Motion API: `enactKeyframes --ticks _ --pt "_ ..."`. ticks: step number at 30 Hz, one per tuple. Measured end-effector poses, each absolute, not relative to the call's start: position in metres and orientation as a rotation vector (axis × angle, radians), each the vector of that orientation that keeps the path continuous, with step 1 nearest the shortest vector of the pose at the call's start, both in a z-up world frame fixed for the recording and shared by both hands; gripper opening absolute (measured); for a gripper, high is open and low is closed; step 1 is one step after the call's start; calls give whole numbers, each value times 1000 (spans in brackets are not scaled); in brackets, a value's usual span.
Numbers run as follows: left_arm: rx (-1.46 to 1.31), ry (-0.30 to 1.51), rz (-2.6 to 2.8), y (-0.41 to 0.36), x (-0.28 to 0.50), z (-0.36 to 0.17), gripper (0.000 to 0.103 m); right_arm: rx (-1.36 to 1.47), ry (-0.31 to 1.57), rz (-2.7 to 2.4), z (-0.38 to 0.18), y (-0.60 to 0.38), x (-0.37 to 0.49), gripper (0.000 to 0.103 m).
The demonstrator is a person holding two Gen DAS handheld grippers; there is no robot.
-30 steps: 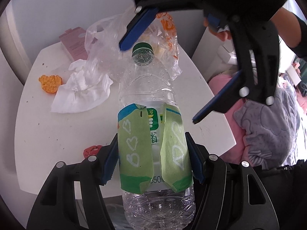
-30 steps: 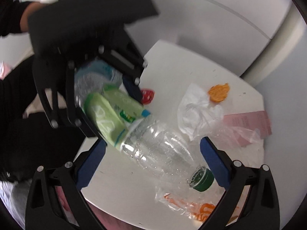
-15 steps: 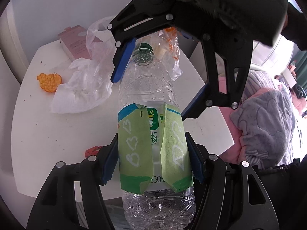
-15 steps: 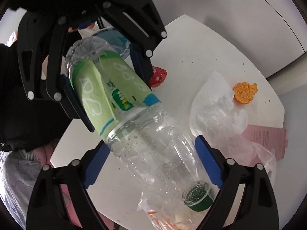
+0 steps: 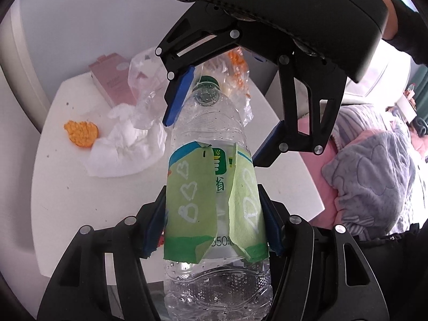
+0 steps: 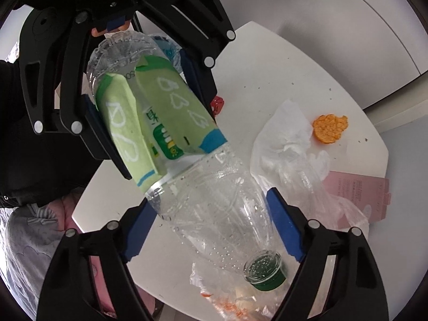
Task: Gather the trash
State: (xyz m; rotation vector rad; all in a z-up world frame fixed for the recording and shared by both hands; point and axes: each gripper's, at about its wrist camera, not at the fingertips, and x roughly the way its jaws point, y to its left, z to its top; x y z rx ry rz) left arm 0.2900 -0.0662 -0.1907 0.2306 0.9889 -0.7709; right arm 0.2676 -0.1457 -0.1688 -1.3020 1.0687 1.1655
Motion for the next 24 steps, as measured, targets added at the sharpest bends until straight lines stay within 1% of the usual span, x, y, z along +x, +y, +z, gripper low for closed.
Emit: enactKeyframes --ticks 24 --pt "293 839 -668 -59 231 -107 59 -1377 860 1089 -97 -120 201 78"
